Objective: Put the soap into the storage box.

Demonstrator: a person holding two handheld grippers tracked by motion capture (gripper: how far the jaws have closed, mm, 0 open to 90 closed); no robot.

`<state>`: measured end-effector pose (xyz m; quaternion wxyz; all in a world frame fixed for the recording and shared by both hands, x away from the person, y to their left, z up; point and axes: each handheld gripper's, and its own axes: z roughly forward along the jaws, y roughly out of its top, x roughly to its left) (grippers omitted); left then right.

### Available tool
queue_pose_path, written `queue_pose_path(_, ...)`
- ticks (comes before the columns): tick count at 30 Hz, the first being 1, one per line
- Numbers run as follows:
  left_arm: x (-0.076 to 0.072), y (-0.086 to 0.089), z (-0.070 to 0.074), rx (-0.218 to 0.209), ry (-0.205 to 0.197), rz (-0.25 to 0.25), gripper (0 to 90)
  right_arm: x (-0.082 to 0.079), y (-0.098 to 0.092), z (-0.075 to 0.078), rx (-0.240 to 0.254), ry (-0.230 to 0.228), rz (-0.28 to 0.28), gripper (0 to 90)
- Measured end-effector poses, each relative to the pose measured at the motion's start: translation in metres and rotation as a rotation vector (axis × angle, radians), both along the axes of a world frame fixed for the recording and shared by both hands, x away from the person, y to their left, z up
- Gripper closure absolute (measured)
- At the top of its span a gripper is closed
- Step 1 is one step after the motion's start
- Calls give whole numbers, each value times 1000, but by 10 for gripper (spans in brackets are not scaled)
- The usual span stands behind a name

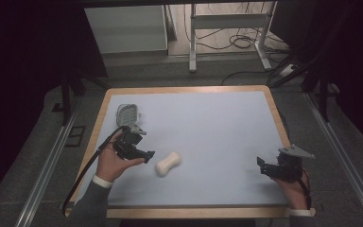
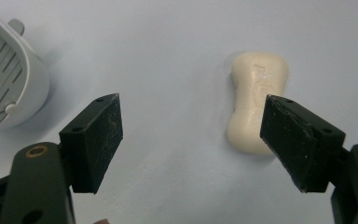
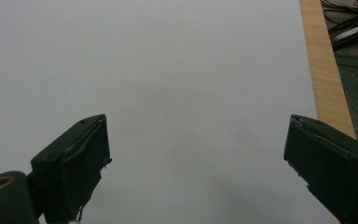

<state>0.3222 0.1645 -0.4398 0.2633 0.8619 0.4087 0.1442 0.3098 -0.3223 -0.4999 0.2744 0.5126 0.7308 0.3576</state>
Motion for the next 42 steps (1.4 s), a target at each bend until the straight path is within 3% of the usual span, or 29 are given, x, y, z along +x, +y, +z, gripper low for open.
queue_pose_path(16, 3, -33, -14, 48, 36, -70, 210, 0, -1, 0, -1, 3, -1, 67)
queue_pose_path(42, 12, -64, -52, 86, 122, -95, 215, 0, 0, -3, -13, 9, -7, 67)
